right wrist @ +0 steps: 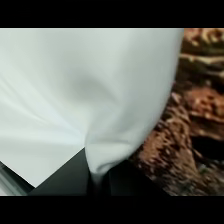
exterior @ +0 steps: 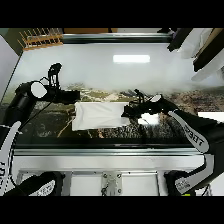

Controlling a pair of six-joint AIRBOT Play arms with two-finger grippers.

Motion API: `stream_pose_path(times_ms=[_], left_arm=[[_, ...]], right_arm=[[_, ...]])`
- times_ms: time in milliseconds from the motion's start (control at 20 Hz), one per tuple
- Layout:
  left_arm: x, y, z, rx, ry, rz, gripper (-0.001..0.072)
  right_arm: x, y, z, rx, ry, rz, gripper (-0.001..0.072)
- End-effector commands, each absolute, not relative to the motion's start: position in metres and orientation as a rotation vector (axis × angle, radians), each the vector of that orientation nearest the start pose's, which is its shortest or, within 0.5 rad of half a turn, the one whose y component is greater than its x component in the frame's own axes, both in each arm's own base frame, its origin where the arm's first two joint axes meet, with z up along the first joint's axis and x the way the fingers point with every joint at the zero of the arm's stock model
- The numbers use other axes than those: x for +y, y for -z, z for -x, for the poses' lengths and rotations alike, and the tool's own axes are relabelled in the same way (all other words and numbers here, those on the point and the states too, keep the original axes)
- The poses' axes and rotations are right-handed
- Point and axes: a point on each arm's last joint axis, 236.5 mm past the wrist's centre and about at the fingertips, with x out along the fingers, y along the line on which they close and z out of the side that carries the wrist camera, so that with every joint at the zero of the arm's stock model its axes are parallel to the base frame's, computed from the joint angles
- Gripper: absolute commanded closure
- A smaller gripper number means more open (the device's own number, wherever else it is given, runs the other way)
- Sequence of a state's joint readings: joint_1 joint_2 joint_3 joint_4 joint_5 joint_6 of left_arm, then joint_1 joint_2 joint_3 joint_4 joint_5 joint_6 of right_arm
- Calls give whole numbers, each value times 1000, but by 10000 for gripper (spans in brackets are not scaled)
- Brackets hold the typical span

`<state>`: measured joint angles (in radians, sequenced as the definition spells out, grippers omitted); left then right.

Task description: Fold the clothes and pants, and hang the long-sleeved shirts on hangers.

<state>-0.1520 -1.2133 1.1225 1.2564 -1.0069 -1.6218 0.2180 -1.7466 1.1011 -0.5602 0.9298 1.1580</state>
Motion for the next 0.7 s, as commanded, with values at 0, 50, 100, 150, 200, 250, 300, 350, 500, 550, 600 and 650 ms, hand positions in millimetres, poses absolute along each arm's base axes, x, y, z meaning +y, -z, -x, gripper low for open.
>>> stream_pose_path(times_ms=[0,50,100,150,200,250,300,350,500,550,600,650], left_arm=[[-124,-42,-389,1129,255,261,702],[-124,-41,-387,1136,256,260,702],[-124,-40,-386,1142,257,259,702],[-124,-40,-385,1145,257,259,703],[-124,-40,-385,1146,257,258,702],[-124,-40,-385,1148,257,259,703],[-124,-39,-384,1152,252,267,703],[-124,-39,-384,1153,249,272,702],[-124,-39,-384,1155,243,282,702],[-124,-39,-384,1156,238,289,702],[-124,-39,-384,1156,236,292,702],[-124,-40,-384,1157,234,296,702]], right_arm=[[265,93,-400,1337,-654,-611,701],[256,85,-407,1316,-644,-597,701],[237,76,-416,1292,-604,-575,701],[211,67,-427,1268,-545,-550,701],[174,55,-438,1238,-463,-516,701],[135,44,-446,1208,-374,-487,701],[86,30,-452,1170,-270,-467,701],[41,17,-454,1132,-176,-457,701],[-99,-21,-434,1013,125,-496,700],[-138,-29,-420,983,215,-532,701],[-175,-34,-403,959,302,-571,701],[-203,-35,-386,944,367,-613,701]])
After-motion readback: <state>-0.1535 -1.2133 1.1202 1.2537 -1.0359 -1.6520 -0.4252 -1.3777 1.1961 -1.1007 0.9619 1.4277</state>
